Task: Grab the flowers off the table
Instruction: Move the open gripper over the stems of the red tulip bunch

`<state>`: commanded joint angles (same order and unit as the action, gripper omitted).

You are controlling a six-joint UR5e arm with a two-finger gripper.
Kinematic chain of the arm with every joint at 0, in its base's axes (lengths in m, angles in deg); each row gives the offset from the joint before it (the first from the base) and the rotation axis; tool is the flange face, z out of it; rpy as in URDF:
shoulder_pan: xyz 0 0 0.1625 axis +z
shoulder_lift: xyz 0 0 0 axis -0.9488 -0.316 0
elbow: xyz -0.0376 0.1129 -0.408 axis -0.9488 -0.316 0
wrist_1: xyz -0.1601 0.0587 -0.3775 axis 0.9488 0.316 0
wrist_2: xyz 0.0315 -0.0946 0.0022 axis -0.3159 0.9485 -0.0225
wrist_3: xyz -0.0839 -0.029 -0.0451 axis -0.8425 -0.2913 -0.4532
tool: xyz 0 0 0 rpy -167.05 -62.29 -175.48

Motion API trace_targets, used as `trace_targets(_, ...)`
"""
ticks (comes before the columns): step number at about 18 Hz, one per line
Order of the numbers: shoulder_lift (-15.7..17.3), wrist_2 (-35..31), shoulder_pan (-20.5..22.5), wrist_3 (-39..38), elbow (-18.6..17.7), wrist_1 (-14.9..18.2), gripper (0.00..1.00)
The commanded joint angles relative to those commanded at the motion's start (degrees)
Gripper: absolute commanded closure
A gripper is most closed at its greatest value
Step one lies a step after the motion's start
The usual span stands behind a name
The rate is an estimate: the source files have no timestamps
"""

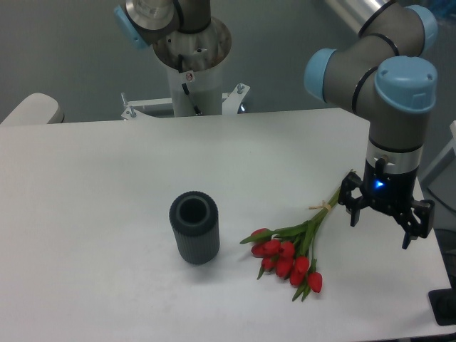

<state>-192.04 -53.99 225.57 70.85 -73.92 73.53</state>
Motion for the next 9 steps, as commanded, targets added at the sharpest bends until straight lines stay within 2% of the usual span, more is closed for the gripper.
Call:
trace_targets(6,0.17,-0.18,-0.18,-0.53,-0.70,0.00,0.00)
trace_targets(9,0.44,-2.45,0.26,-0.79,-2.80,0.53,0.00)
